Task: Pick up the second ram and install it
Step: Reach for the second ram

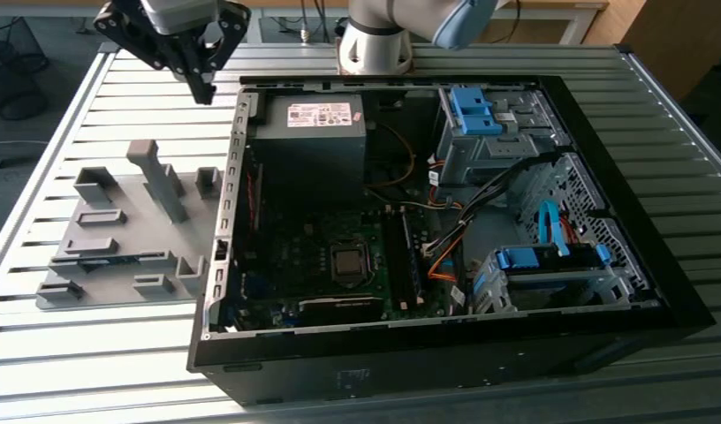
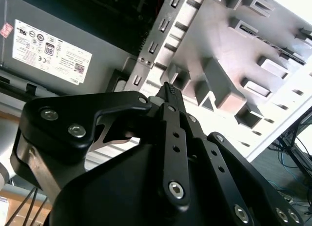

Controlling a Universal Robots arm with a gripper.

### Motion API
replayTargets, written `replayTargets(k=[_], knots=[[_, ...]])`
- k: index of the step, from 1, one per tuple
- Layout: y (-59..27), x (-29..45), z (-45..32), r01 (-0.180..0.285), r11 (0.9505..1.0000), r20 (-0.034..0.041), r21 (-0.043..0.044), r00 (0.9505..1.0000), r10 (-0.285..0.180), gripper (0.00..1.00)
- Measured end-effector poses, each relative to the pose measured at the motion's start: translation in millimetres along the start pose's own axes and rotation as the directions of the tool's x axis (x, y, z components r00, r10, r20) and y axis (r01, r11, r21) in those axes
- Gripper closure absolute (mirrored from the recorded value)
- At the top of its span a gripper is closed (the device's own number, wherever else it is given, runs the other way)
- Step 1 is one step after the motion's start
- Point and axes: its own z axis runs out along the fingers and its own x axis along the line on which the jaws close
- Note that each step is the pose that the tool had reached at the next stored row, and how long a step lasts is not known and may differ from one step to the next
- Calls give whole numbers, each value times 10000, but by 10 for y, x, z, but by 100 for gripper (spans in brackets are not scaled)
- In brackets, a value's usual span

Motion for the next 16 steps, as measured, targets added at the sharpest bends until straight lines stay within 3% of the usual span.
replayTargets(k=[12,16], knots=[[-36,465,2,-1,10000,1,0,10000,1,90],[-43,565,1,-1,10000,-1,1,10000,1,90]])
